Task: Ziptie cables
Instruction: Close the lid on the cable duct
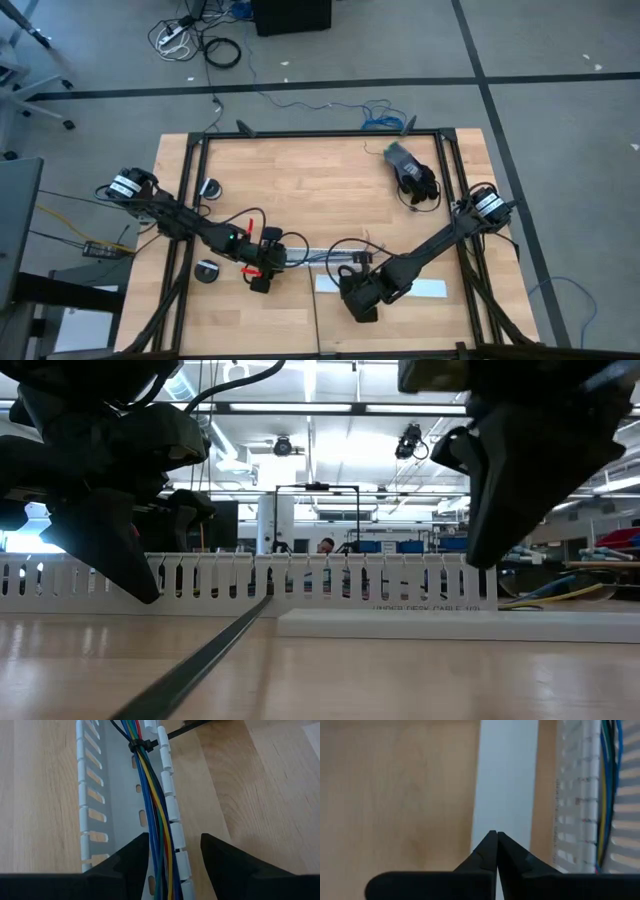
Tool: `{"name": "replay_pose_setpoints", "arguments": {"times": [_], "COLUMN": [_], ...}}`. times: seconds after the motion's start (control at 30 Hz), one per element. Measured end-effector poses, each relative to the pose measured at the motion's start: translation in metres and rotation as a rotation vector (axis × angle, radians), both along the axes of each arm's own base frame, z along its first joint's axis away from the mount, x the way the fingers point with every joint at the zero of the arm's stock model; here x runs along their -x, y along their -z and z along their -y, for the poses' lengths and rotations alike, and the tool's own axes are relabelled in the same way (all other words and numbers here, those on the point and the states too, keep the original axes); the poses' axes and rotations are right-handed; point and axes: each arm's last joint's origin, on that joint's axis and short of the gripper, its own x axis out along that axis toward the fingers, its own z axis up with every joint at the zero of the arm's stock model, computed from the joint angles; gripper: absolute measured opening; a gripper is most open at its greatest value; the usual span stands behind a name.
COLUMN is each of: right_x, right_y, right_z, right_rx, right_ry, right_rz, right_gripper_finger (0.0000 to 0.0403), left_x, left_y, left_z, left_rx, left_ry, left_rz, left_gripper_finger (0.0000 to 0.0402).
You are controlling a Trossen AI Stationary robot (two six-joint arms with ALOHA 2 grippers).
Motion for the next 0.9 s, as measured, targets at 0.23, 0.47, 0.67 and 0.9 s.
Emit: {"name": "replay_pose_setpoints", "arguments": {"times": [0.23, 0.47, 0.67, 0.9], "right_x": [-0.001, 0.022, 0.074, 0.154], "right_y": [-0.001, 0.005, -0.003, -0.041], "right_z": [0.0, -0.004, -0.028, -0.041], "right_rx": [-0.007, -0.091, -0.007, -0.203], "right_ry": [0.002, 0.172, 0.463, 0.836], "right_rz": [0.007, -0.21, -0.254, 0.039], "right_gripper_finger": [0.0001, 0.0, 0.0, 0.0], "left_x": [0.0, 0.0, 0.001, 0.0], "left_y": [0.0, 0.0, 0.0, 0.0], "left_z": [0.0, 0.0, 0.0, 0.0], "left_rx": [0.0, -0.001, -0.017, -0.034], "left_ry": [0.0, 0.0, 0.02, 0.044], "left_rz": [0.0, -0.002, -0.005, -0.001], "left_gripper_finger": [0.0174, 0.0174, 0.0174, 0.0174]}}
